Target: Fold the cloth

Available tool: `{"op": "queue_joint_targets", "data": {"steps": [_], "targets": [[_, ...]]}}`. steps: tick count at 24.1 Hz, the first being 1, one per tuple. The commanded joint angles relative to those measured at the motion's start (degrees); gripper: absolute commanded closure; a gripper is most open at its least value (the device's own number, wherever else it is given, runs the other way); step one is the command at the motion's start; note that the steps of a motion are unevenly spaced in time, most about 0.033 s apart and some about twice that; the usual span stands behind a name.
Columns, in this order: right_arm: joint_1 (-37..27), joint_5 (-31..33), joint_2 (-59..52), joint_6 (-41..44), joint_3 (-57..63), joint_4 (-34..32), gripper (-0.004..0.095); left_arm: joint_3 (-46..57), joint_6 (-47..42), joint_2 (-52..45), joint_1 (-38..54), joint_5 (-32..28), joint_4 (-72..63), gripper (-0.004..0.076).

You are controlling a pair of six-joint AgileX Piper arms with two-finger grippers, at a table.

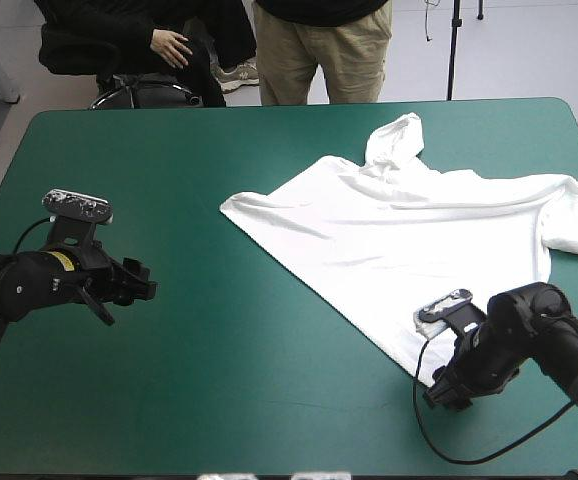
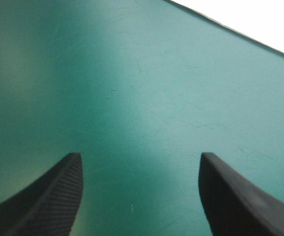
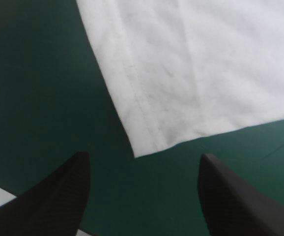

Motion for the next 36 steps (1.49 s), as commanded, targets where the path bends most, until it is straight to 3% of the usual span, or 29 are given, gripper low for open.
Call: {"op": "queue_joint_targets", "data": {"steps": [1,7,10,13,19,22,26,36], "targets": [[2.09,-4.98,1.17,0.38,1.15,-0.55,0.0318,-1.86,-0.62,-0.76,-0.01,-2.26,-0.51,0.0240],[3.22,-7.59,6.99,1.01,1.74,0.20,0.0319,-1.86,-0.62,-0.66,-0.01,-2.26,-0.51,0.0240],[3.22,-7.68,9.91,1.01,1.74,-0.36,0.0378,-1.86,-0.62,-0.66,-0.01,-2.38,-0.29,0.0240],[3.22,-6.62,11.77,0.77,1.74,-0.02,0.0519,-1.86,-0.41,-0.66,-0.01,-2.74,-0.05,0.0240],[3.22,-3.87,11.70,-1.34,1.74,-0.01,0.0930,-1.86,-0.41,-0.29,-0.01,-3.25,-1.07,0.0240],[3.22,-3.87,11.70,-1.10,1.74,0.79,0.0917,-1.86,-0.41,2.17,-0.01,-4.03,-4.01,0.0240],[3.22,-4.22,11.60,-1.36,1.74,1.96,0.0919,-2.54,0.01,11.44,-0.01,-10.69,-4.77,0.0240],[3.22,-6.08,11.60,-1.73,1.64,2.49,0.0921,-35.70,10.70,45.27,-0.01,-7.50,-5.14,0.0240]]}}
